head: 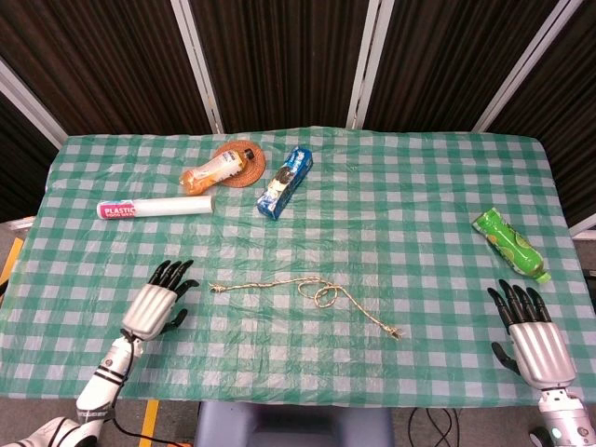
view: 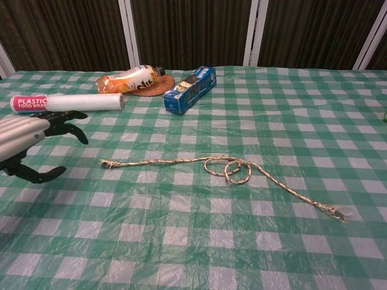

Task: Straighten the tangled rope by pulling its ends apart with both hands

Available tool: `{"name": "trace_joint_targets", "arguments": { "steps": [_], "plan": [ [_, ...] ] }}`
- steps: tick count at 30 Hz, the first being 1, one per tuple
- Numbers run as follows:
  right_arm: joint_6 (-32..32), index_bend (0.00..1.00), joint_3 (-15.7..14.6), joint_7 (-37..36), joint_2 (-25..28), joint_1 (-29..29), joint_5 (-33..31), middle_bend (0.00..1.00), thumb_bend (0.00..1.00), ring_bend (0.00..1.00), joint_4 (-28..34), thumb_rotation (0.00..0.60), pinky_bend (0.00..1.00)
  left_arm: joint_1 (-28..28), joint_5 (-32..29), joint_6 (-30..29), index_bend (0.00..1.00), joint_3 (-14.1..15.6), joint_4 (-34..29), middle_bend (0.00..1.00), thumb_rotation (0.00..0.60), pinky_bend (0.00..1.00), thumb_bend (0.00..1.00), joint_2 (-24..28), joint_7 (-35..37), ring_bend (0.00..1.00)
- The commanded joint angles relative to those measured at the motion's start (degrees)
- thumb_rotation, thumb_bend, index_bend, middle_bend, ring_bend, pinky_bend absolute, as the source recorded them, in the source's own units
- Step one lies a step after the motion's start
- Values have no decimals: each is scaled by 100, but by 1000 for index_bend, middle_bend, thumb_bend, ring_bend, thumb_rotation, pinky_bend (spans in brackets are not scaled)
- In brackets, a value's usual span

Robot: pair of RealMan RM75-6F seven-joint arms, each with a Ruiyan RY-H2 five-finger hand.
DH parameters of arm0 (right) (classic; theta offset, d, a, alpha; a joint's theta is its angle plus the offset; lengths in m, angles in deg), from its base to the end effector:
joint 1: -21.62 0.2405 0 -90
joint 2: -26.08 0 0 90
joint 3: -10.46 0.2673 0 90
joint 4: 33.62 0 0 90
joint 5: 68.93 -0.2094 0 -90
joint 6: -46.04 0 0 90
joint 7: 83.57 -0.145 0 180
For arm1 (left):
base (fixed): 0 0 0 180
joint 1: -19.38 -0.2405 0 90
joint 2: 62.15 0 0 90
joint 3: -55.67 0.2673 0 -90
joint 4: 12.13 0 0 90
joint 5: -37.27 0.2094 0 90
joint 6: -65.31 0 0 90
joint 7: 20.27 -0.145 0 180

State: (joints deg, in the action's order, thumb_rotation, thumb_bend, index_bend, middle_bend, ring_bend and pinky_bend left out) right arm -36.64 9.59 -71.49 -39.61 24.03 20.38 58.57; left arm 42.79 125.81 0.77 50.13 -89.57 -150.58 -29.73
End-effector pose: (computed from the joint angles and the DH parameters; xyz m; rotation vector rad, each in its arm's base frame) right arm -0.3257 -0.1542 0.1381 1.5374 -0.8341 0.7016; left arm -0.2468 0.2766 -0.0010 -1.8300 -0.8530 -0.9451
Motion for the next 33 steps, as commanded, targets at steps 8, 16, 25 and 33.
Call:
{"name": "trace_joint_targets", "arguments": {
  "steps": [8, 16, 25, 33],
  "plan": [
    [43, 0, 30, -21, 17, 6, -108, 0, 359, 0, -26, 600, 0, 478, -330, 333, 366, -159, 883, 6, 600, 52, 388, -850, -74, 0],
    [58, 0, 20, -45, 49, 4, -128, 0, 360, 0, -14, 600, 0, 676, -251, 51, 417, -207, 1605, 46, 600, 52, 383, -1398, -19, 0],
    [25, 0, 35, -105, 73, -7, -144, 0, 360, 0, -19, 600, 0, 860, -343, 136, 424, -182, 2061, 50, 600, 52, 378, -1740, 29, 0],
    [14, 0, 46, -129, 85, -13, -166, 0, 360, 0, -29, 600, 0, 907, -449, 208, 454, -175, 2186, 52, 600, 52, 373, -1812, -14, 0]
  ]
}}
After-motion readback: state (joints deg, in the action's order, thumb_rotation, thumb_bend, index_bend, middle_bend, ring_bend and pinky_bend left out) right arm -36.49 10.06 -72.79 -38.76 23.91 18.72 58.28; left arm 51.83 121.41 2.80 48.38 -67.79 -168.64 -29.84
